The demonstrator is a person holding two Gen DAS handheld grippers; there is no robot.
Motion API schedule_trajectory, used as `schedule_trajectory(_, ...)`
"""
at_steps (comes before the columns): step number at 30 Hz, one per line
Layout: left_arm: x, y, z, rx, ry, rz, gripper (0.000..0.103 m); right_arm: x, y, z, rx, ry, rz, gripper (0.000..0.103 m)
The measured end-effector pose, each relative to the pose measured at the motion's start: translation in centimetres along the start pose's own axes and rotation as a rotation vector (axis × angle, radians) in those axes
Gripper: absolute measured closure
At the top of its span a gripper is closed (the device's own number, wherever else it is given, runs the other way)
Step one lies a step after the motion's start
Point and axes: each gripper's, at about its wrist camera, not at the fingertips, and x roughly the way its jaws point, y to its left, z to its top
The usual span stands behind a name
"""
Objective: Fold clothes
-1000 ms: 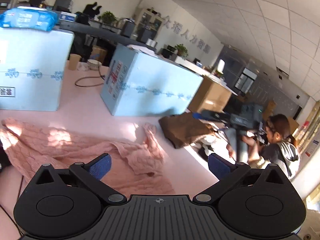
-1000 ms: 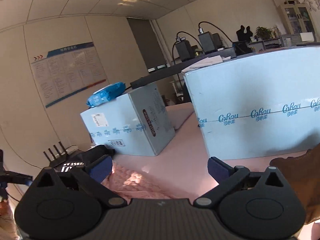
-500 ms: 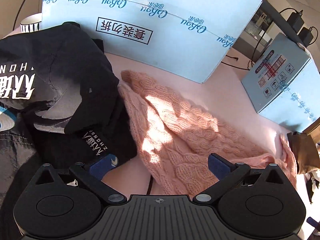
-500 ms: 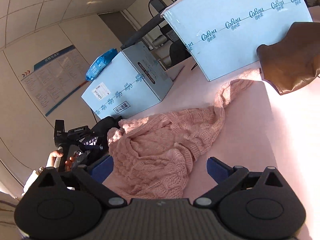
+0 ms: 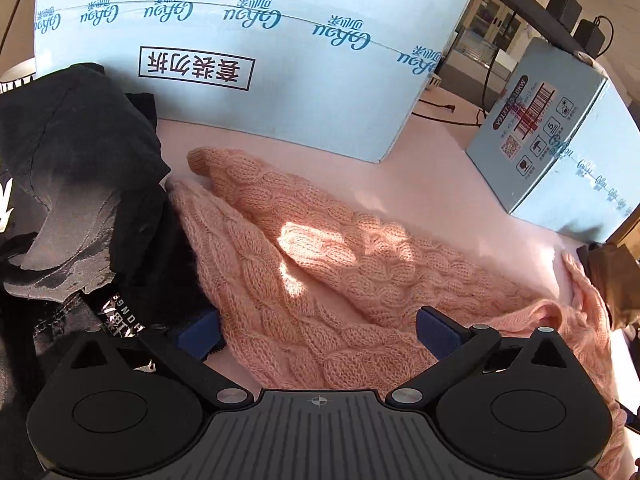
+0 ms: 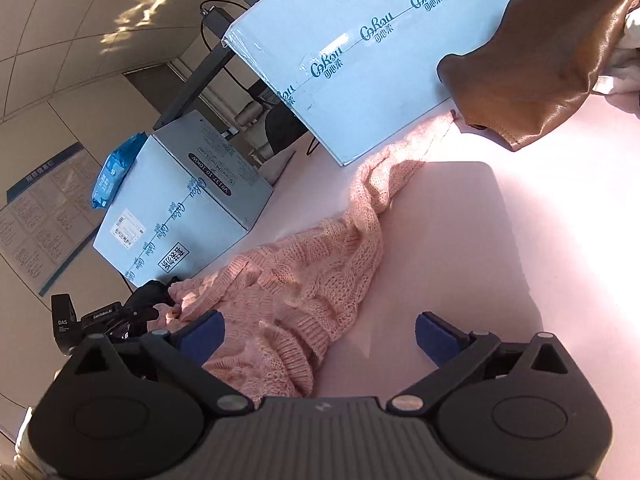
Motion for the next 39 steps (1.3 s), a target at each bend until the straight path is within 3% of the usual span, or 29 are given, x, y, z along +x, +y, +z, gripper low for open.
schedule_trajectory(3, 1.7, 1.4, 0.3, -0.095, 0.047, -0.084, 0.001, 0.6, 1.4, -0.9, -0.067, -0.012, -0.039, 0.0)
schedule_trajectory(5, 1.8, 2.2, 0.8, -0.128, 0.054, -0.081, 0.001, 0.8, 1.9, -1.4, -0.06, -0.011, -0.03, 0.0)
schedule_trajectory(8, 2.3, 1.6, 0.8, -0.101, 0.034, -0.045, 0.003, 1.5, 2.0, -1.2, -0.049, 0.029, 0.015, 0.0)
schedule_trajectory(10, 2.3, 1.4, 0.4, -0.083, 0.027, -0.013, 0.01, 1.8, 2.2, -0.8, -0.052, 0.052, 0.008, 0.0)
schedule_trajectory(12, 1.5, 1.5, 0.5, -0.064, 0.017, 0.021, 0.031, 1.9, 2.5, -0.3, -0.05, 0.061, -0.024, 0.01)
schedule_trajectory(13, 1.7, 1.4, 0.2, -0.055, 0.011, 0.044, 0.037, 2.0, 2.4, -0.1, -0.04, 0.055, -0.05, 0.028)
schedule_trajectory(14, 1.9, 1.4, -0.1, -0.05, 0.005, 0.061, 0.049, 2.1, 2.1, 0.1, -0.019, 0.054, -0.061, 0.057)
schedule_trajectory(16, 2.1, 1.3, -0.6, -0.056, -0.006, 0.075, 0.063, 3.3, 0.3, 0.3, 0.092, 0.105, 0.018, 0.08)
schedule_trajectory(17, 2.3, 1.3, -0.9, -0.062, -0.009, 0.076, 0.069, 3.7, -0.2, 0.4, 0.118, 0.123, 0.046, 0.084)
schedule_trajectory(18, 2.6, 1.4, -1.2, -0.069, -0.012, 0.076, 0.076, 4.0, -0.4, 0.5, 0.126, 0.135, 0.064, 0.086)
schedule_trajectory(21, 0.9, 2.2, -1.6, -0.078, -0.015, 0.077, 0.084, 4.7, -0.6, 1.0, 0.137, 0.164, 0.1, 0.087)
schedule_trajectory(28, -1.2, -0.2, -2.7, -0.04, -0.048, 0.037, 0.084, 2.1, -1.3, 4.2, 0.036, 0.022, -0.002, 0.09)
schedule_trajectory(34, -1.7, -5.1, -5.1, 0.04, -0.047, -0.028, 0.083, 0.5, -1.2, 9.9, -0.082, -0.036, -0.108, 0.091)
schedule_trajectory(37, -0.3, -5.8, -6.8, 0.016, -0.012, -0.032, 0.084, 2.0, -2.0, 14.1, -0.123, 0.028, -0.148, 0.089)
schedule_trajectory(39, -0.4, -5.1, -8.3, -0.007, -0.004, -0.021, 0.084, 3.6, -2.4, 15.1, -0.096, 0.074, -0.181, 0.08)
